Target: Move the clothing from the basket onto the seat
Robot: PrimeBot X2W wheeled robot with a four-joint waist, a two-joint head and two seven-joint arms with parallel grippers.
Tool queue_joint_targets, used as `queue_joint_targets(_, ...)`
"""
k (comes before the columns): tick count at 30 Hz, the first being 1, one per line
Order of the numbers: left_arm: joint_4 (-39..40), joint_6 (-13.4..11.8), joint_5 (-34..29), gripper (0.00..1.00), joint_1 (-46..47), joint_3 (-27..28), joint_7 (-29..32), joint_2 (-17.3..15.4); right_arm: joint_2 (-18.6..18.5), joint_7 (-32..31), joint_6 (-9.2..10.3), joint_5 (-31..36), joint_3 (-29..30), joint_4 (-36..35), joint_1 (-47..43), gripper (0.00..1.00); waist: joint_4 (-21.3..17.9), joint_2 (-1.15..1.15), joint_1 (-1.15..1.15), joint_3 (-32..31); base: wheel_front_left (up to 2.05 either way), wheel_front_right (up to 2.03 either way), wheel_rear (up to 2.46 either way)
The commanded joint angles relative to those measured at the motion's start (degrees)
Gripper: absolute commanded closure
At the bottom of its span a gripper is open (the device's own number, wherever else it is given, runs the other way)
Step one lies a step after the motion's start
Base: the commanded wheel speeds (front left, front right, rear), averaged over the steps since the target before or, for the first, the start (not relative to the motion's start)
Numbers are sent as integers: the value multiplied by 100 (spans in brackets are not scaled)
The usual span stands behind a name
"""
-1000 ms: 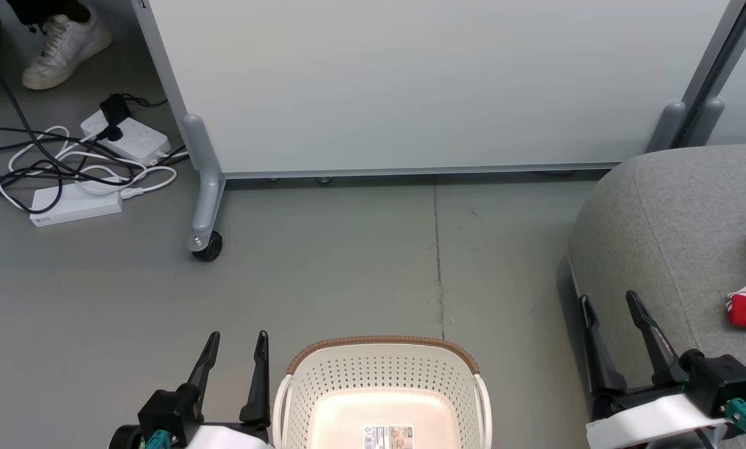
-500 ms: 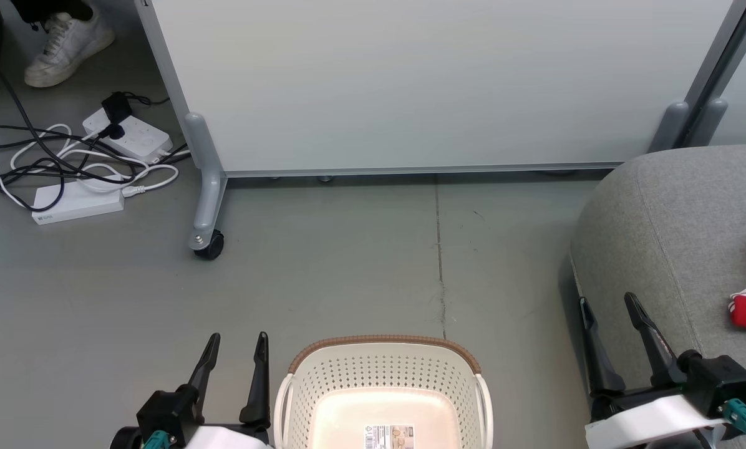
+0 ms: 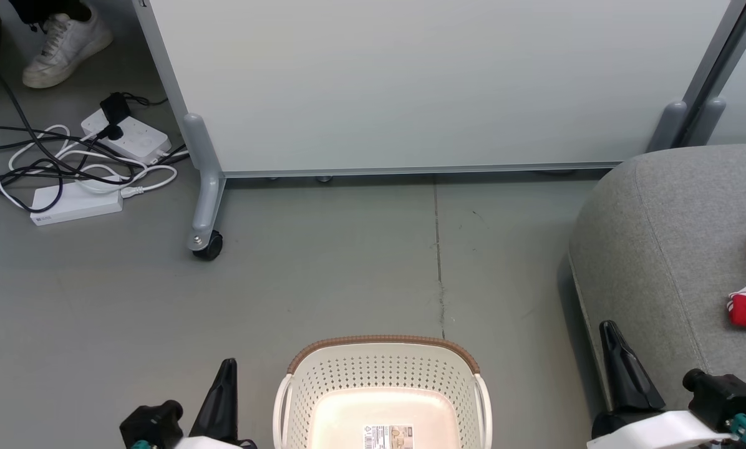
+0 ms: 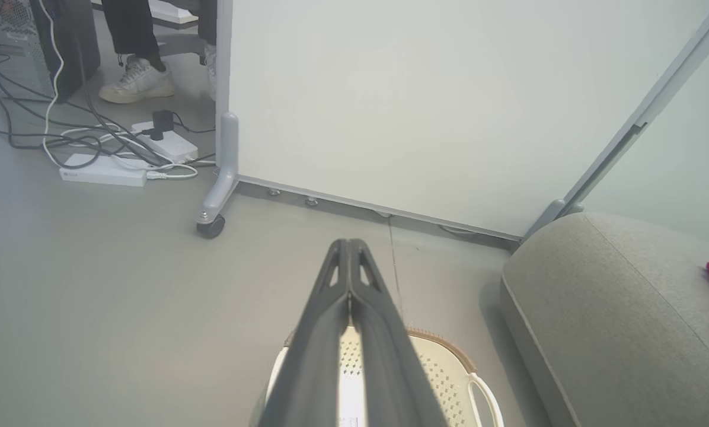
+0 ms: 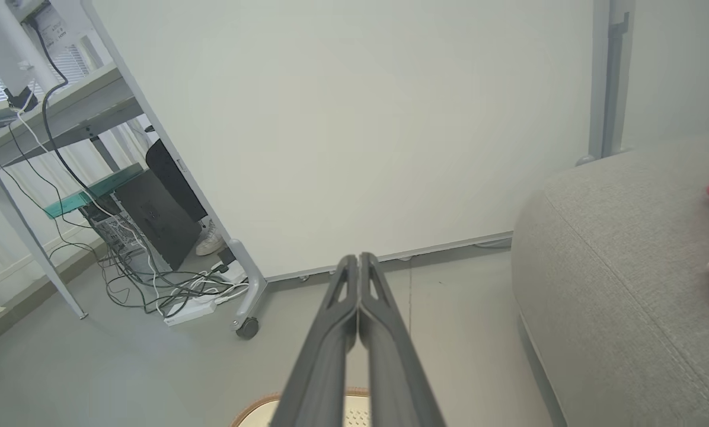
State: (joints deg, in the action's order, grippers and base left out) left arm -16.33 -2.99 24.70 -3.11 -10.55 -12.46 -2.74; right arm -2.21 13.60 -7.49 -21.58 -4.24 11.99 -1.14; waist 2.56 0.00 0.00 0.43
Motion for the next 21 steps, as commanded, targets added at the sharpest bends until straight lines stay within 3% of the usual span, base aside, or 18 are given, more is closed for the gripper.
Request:
queue_joint_targets(1, 88, 47, 162, 100, 190, 65, 27, -28, -50, -19, 0, -182, 22, -85, 128, 100, -2, 0, 0, 0, 0, 0, 0)
queue_joint_targets(21, 7, 297, 1961, 100, 535, 500, 610, -105, -154, -277, 0, -2118, 91, -67, 269, 100, -45, 0, 0, -9, 0, 0, 0)
